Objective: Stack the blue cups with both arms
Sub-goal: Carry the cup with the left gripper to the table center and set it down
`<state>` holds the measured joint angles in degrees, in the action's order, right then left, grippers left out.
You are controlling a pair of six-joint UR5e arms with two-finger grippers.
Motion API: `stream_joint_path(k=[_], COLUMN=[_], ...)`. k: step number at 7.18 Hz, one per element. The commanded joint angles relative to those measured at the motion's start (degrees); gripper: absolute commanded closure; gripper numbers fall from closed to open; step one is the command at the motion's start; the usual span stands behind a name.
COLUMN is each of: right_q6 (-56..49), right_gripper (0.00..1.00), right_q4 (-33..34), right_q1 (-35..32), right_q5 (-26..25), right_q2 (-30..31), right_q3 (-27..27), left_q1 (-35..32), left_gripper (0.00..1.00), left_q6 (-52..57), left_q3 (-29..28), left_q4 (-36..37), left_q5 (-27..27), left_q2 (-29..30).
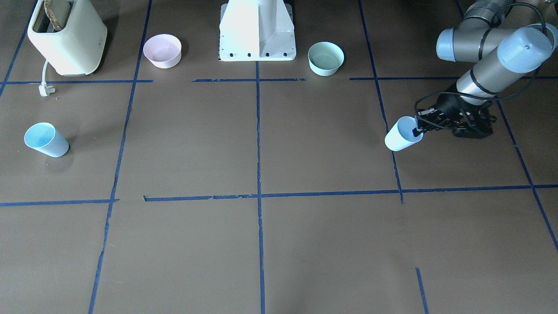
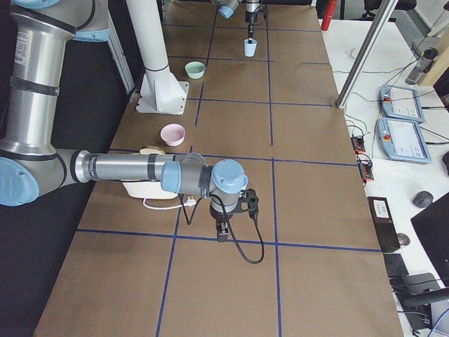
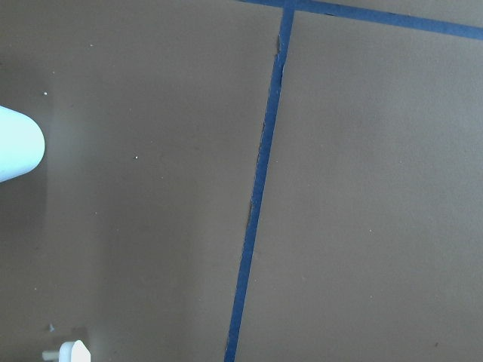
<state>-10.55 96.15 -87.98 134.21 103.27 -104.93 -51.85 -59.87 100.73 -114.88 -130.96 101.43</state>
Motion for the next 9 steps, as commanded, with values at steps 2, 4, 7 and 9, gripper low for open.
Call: stream_joint_path(k=[2,4,7,9], right_q6=[0.0,0.0,0.0,0.0], right_gripper=[0.0,0.0,0.0,0.0], right_q4=[0.0,0.0,0.0,0.0], right_q1=[0.0,0.0,0.0,0.1], right_q5=[0.0,0.0,0.0,0.0], right_q2=[-0.1,-0.1,-0.1,-0.1], right_q3=[0.0,0.0,-0.1,-0.1], left_q1=[11.0,18.2,23.4,24.3], left_gripper=[1.0,1.0,0.97,0.66], left_q6=[-13.1,-19.8,-22.0,-21.7], left_q3=[0.1,-1.3,-8.8,-9.4], left_q4=[14.6,22.0,21.5,21.3], left_q5=[9.1,17.2,22.8,23.7], left_q2=[16.8,25.9,32.2,32.5])
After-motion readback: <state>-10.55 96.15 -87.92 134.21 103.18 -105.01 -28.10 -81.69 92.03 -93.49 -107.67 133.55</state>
